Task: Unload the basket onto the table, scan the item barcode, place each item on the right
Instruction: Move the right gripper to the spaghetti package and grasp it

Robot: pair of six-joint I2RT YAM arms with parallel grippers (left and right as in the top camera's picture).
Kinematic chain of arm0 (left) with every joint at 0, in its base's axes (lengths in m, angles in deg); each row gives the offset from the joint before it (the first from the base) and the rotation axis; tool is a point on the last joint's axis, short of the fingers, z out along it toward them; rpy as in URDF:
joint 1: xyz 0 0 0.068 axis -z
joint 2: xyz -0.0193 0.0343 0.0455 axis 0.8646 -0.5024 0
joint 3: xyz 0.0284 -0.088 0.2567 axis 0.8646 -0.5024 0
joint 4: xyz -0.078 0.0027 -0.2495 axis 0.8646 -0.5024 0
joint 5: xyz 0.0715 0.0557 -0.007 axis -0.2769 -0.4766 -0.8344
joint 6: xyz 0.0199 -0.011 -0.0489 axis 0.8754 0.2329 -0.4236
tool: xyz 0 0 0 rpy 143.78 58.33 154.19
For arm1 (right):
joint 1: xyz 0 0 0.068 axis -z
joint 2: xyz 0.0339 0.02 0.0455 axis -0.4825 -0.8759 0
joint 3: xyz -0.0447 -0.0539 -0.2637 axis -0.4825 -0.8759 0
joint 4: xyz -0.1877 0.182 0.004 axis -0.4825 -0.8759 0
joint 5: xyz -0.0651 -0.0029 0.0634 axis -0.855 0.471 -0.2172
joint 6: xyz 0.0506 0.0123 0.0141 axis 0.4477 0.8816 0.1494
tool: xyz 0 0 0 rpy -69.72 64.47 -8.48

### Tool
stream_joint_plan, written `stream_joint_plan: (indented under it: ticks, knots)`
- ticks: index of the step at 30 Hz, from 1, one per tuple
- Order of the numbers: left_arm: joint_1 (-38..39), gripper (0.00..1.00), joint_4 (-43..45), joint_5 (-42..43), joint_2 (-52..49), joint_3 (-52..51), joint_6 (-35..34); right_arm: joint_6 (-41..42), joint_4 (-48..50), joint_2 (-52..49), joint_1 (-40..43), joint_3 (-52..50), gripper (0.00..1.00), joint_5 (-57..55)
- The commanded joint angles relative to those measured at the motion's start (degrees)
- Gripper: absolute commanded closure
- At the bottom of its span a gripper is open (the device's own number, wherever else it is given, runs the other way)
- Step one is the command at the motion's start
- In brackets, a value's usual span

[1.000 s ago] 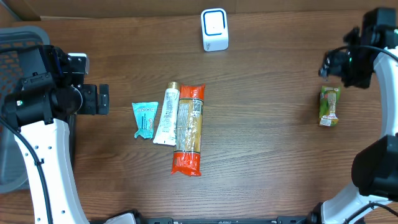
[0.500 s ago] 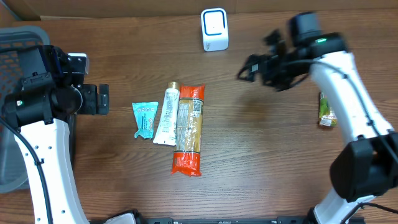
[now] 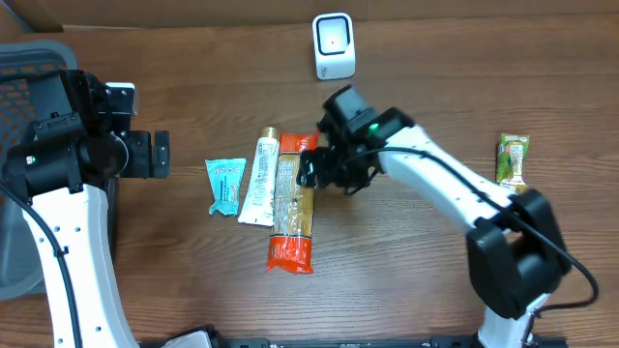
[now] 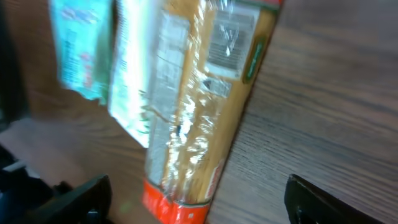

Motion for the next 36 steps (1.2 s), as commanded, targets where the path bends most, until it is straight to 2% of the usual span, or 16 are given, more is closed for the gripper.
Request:
stream_joint_plan:
  ticks: [1,3,7,13,15,16,21,28,33,36]
  knots:
    - [-0.2,0.0,0.0,0.5,0.4,0.3,0.9,6.0,1.6,-3.1,-2.8,-1.6,0.18,-3.6]
    - [-0.2,0.0,0.0,0.5,0.4,0.3,0.9,7.7,2.5,-5.0,-3.9,-1.7,0.23,-3.6]
    - [-0.2,0.0,0.0,0.5,0.4,0.3,0.9,10.8,3.1,-8.1,-5.0,-1.7,0.25,-3.6]
    - [-0.2,0.01,0.0,0.5,0.4,0.3,0.9,13.6,3.9,-10.7,-5.0,-1.7,0.34,-3.4]
    - [-0.2,0.0,0.0,0.5,0.4,0.3,0.9,14.4,4.7,-11.2,-5.0,-1.7,0.44,-3.3]
    - [-0.2,0.0,0.0,0.5,0.4,0.3,0.9,15.0,4.9,-11.3,-5.0,-1.7,0.58,-3.5]
    - [-0.2,0.0,0.0,0.5,0.4,0.3,0.9,15.1,5.2,-11.4,-5.0,-1.7,0.96,-4.1]
    - [-0.2,0.0,0.0,0.5,0.4,0.3,0.9,12.7,0.7,-10.6,-3.1,-0.2,0.96,-6.3]
    - [-0.2,0.0,0.0,0.5,0.4,0.3,0.9,7.2,-8.9,-7.1,-0.3,3.9,0.96,-17.4]
    - [-0.2,0.0,0.0,0.5,0.4,0.3,0.9,-1.0,-11.1,-4.9,0.5,4.7,0.96,-23.2]
